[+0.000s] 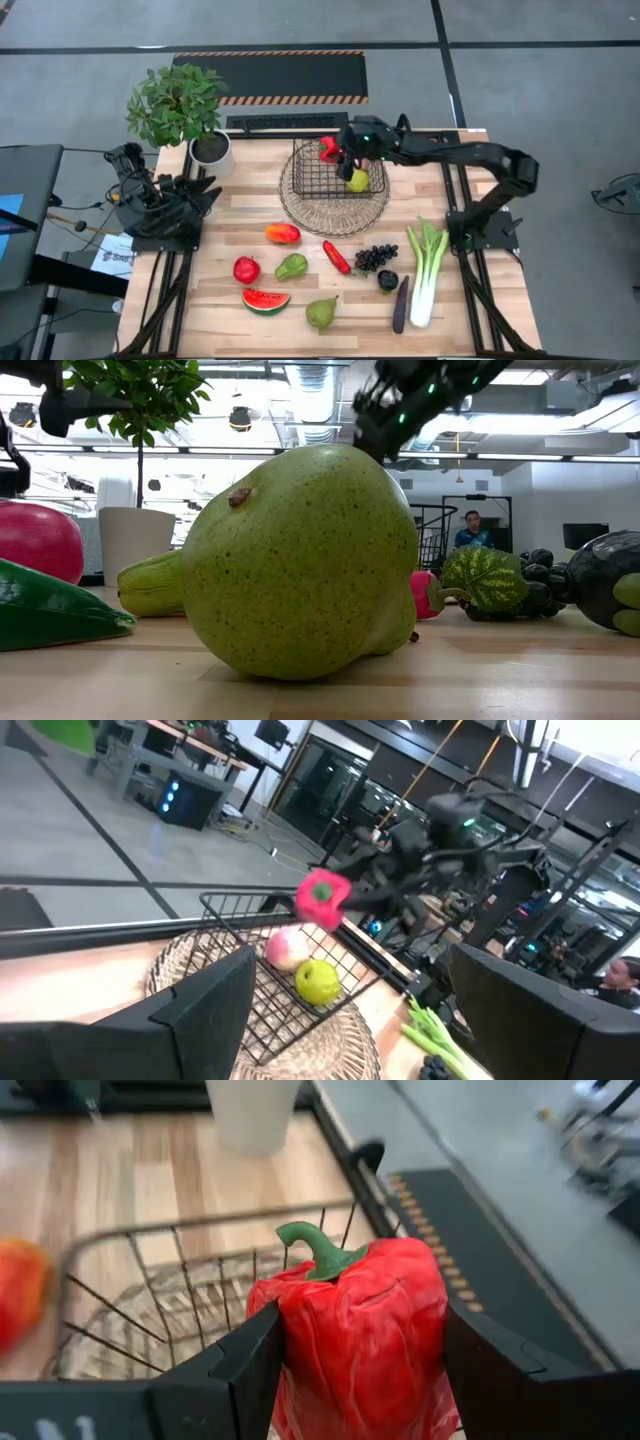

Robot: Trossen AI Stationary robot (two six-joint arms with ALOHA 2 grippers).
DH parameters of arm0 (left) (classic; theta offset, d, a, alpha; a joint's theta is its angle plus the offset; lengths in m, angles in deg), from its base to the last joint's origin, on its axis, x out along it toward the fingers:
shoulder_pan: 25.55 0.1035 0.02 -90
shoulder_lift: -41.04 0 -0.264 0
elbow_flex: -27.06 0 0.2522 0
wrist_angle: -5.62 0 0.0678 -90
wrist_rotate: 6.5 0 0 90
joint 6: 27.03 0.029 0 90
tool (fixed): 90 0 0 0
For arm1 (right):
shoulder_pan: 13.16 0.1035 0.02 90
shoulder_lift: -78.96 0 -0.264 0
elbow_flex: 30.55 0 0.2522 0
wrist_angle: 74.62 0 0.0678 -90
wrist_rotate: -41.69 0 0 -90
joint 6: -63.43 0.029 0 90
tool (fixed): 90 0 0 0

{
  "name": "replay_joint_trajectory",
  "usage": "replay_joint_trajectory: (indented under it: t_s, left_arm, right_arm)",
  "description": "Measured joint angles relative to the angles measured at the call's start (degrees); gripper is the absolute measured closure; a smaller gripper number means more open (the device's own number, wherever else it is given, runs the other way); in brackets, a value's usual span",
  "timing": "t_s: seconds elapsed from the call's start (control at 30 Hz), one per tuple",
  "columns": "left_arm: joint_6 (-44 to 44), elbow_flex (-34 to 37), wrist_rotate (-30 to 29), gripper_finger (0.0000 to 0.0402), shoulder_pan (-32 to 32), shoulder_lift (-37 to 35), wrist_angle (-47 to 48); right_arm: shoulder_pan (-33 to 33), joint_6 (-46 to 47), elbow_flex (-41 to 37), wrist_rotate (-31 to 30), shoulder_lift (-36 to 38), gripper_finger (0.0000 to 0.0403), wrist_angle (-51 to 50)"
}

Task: Build produce basket
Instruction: Put the red bell pepper into the black wire basket

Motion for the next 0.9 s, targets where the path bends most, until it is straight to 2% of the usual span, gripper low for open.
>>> replay_joint_trajectory:
  t_s: [0.2,0.53,0.9]
  left_arm:
    - [2.43,0.0,-1.17,0.0086,0.0,-2.01,0.02]
    - [3.89,0.0,-1.48,0.0086,0.0,-2.33,0.07]
    - [3.89,0.0,-1.56,0.0086,0.0,-2.33,0.07]
  right_arm:
    - [-2.97,-0.42,0.0,2.25,-6.37,0.0163,-0.38]
    - [-3.31,-1.95,0.09,3.53,-12.0,0.0163,-0.31]
    - [-4.74,-4.12,0.17,2.32,-11.83,0.0162,-0.59]
